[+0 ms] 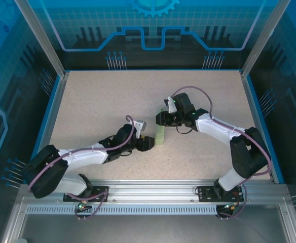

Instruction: Fold the paper box

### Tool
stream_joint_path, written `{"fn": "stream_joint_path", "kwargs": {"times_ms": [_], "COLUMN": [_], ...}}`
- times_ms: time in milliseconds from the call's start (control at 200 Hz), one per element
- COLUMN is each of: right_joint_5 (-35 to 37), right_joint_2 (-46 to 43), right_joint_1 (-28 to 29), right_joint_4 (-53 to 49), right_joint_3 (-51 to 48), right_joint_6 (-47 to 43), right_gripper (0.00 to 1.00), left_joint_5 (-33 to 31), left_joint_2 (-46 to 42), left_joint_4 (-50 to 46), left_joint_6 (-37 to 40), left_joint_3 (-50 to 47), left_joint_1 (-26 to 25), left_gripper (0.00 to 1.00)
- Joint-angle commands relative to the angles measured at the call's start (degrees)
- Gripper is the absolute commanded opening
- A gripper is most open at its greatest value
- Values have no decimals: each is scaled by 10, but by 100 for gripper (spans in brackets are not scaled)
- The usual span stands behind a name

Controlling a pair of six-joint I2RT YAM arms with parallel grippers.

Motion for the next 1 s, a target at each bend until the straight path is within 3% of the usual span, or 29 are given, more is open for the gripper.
{"fn": "stream_joint_path", "kwargs": {"times_ms": [0,145,530,996], "right_joint_5": [16,17,17,14], "right_joint_2": [14,16,20,25], "right_joint_1": [8,8,9,8], "right_joint_4": [-46,-45,-46,-43], "right_joint_3": [5,6,11,10], "right_joint_6": [10,9,7,7], "right_gripper": [37,37,37,37], "left_joint_5": [-65,-94,-181,-266], "left_joint_2": [-19,-3,114,184], "left_joint_4": [59,90,81,119], "left_joint_6": [22,57,141,159], "left_joint_3": [-19,-14,93,122], "left_joint_1": [-36,-74,-106,-116], "left_gripper": [67,69,74,74]}}
